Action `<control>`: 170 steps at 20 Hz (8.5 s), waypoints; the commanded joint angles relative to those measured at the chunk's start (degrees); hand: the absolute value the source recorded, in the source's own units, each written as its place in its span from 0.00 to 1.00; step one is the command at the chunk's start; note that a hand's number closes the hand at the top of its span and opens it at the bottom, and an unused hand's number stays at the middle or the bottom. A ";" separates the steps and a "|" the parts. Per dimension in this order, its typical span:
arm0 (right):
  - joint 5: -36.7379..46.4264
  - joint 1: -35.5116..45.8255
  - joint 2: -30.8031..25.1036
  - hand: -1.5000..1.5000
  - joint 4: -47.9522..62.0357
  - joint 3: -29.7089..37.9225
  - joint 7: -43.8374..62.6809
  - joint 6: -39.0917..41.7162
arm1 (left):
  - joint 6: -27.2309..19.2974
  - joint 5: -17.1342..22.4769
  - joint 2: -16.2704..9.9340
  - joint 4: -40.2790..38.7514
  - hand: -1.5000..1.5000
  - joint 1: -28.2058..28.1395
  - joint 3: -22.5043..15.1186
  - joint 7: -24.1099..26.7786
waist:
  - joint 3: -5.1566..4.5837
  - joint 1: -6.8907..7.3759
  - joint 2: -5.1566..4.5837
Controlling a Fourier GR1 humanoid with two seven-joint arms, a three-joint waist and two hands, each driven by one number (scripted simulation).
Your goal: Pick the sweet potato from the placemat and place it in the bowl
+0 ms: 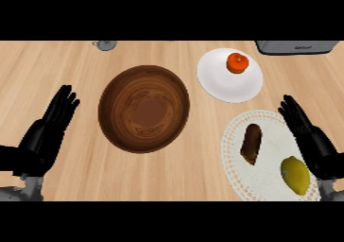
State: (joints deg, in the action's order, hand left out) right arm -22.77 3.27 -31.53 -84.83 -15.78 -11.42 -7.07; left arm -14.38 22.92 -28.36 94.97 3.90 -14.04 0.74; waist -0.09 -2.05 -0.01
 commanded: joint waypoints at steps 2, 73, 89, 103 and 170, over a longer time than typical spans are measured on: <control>9.04 -0.41 2.78 1.00 0.86 0.98 4.33 -16.73 | 2.63 -0.23 -1.75 -3.42 0.50 1.88 0.89 -1.89 | -0.01 1.29 -0.05; 89.92 41.41 31.47 0.00 44.52 7.28 96.64 17.89 | 11.64 1.63 -2.80 -11.72 0.50 9.45 3.77 -10.85 | 0.05 2.62 0.35; 92.90 38.40 31.47 0.00 44.53 13.40 95.80 19.31 | 12.49 0.18 -0.98 -12.93 0.50 9.89 5.17 -10.49 | 0.05 2.15 0.09; 97.37 30.91 31.45 0.00 36.76 17.23 92.46 18.91 | 11.10 -1.23 0.01 -9.72 0.50 9.98 5.76 -14.95 | 0.09 1.92 0.20; 54.91 44.41 31.49 1.00 -34.62 -2.26 77.09 46.24 | 17.38 -6.94 4.21 -6.74 0.50 6.75 11.20 -16.21 | 0.01 2.89 0.28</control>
State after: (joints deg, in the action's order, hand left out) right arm 31.49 40.65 -0.70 -124.84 -13.75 56.34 44.38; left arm 1.99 15.19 -23.00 85.34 11.10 -3.85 -13.23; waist -0.12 0.36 0.33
